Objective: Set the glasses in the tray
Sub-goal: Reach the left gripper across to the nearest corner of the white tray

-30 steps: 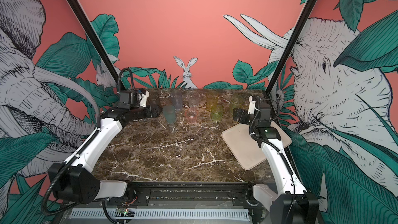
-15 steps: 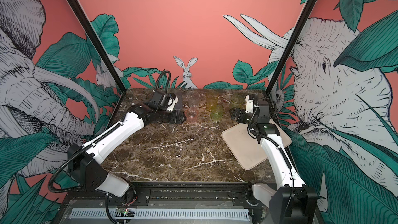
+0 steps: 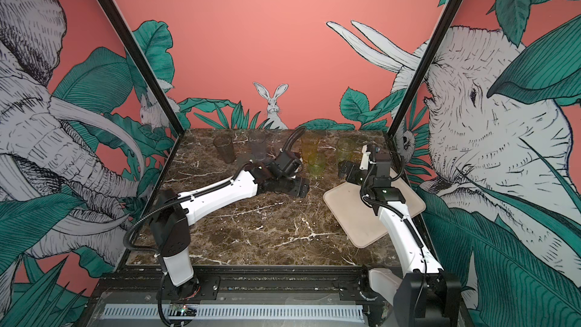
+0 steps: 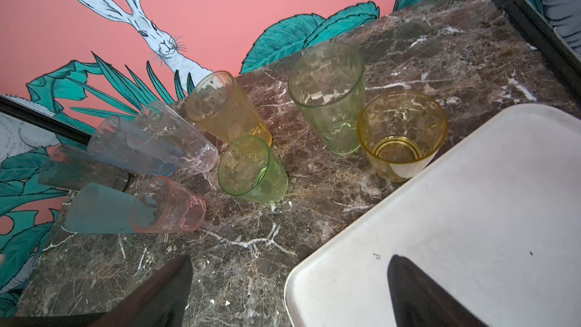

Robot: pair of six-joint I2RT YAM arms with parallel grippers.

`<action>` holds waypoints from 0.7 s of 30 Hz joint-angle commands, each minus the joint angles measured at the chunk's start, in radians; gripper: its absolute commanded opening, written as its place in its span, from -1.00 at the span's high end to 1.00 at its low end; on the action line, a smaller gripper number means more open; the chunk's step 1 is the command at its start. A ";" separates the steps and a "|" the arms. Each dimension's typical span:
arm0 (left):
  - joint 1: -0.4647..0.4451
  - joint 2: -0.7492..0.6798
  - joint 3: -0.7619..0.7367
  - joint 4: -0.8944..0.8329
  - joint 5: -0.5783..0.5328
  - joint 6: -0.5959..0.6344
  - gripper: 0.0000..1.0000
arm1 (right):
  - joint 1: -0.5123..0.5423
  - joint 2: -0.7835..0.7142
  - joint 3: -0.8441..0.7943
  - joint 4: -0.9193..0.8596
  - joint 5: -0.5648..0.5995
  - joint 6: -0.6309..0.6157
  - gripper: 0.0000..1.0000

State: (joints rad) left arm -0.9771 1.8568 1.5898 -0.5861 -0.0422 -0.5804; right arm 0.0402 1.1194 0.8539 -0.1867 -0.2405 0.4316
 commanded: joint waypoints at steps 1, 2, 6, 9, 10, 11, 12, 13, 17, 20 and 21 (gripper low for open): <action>-0.055 0.041 0.044 0.065 -0.036 -0.061 -0.79 | 0.000 -0.021 -0.022 0.084 0.026 0.032 -0.98; -0.070 0.073 0.063 0.073 -0.021 -0.068 -0.79 | -0.001 -0.021 -0.032 0.087 0.025 0.041 -0.98; -0.119 0.182 0.172 0.006 -0.058 -0.079 -0.80 | 0.001 -0.035 -0.042 0.053 0.007 0.036 -0.98; -0.137 0.225 0.180 0.025 -0.077 -0.110 -0.80 | 0.000 -0.054 -0.036 0.018 0.018 0.030 -0.98; -0.141 0.234 0.181 0.033 -0.083 -0.118 -0.80 | 0.000 -0.058 -0.035 0.013 0.016 0.032 -0.98; -0.144 0.246 0.186 0.038 -0.094 -0.125 -0.80 | 0.000 -0.062 -0.029 -0.002 0.013 0.036 -0.98; -0.147 0.258 0.193 0.035 -0.107 -0.132 -0.80 | 0.000 -0.067 -0.020 -0.024 0.013 0.035 -0.98; -0.150 0.269 0.202 0.030 -0.115 -0.138 -0.80 | 0.000 -0.076 -0.017 -0.037 0.014 0.035 -0.98; -0.162 0.306 0.220 0.033 -0.125 -0.158 -0.80 | 0.000 -0.105 -0.037 -0.029 0.021 0.043 -0.98; -0.175 0.342 0.252 0.025 -0.126 -0.163 -0.80 | 0.000 -0.092 -0.025 -0.051 0.024 0.040 -0.98; -0.177 0.352 0.262 0.022 -0.126 -0.165 -0.79 | 0.000 -0.090 -0.023 -0.054 0.025 0.038 -0.98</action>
State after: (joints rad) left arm -1.1358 2.2005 1.8065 -0.5503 -0.1440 -0.7132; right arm 0.0402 1.0283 0.8124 -0.2241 -0.2348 0.4648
